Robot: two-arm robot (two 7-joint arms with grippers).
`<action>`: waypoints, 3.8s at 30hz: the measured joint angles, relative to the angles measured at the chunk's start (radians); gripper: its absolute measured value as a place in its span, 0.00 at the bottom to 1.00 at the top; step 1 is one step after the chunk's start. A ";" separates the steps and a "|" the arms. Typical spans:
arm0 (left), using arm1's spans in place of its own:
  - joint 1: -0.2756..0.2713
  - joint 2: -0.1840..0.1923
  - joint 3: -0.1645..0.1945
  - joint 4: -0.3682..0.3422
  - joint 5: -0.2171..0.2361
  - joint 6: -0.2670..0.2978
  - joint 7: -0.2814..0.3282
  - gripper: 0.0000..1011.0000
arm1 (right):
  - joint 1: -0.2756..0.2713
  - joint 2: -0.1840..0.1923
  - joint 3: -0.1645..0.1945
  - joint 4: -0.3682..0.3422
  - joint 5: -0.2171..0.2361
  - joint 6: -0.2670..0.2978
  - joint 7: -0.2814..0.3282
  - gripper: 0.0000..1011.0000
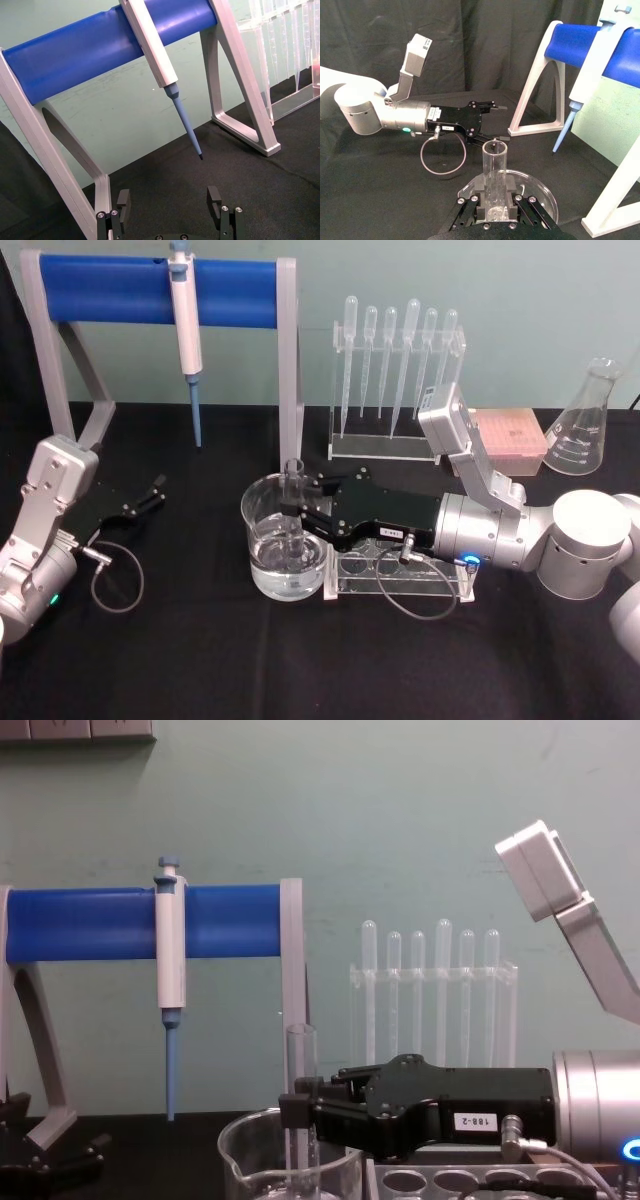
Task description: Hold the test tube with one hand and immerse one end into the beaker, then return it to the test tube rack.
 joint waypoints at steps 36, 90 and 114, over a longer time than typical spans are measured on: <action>0.000 0.000 0.000 0.000 0.000 0.000 0.000 0.99 | 0.000 0.000 0.000 0.000 0.000 0.000 0.000 0.23; 0.000 0.000 0.000 0.000 0.000 0.000 0.000 0.99 | 0.000 0.000 0.000 0.000 0.000 0.000 0.000 0.23; 0.000 0.000 0.000 0.000 0.000 0.000 0.000 0.99 | 0.000 0.000 0.000 0.000 0.000 0.000 0.000 0.23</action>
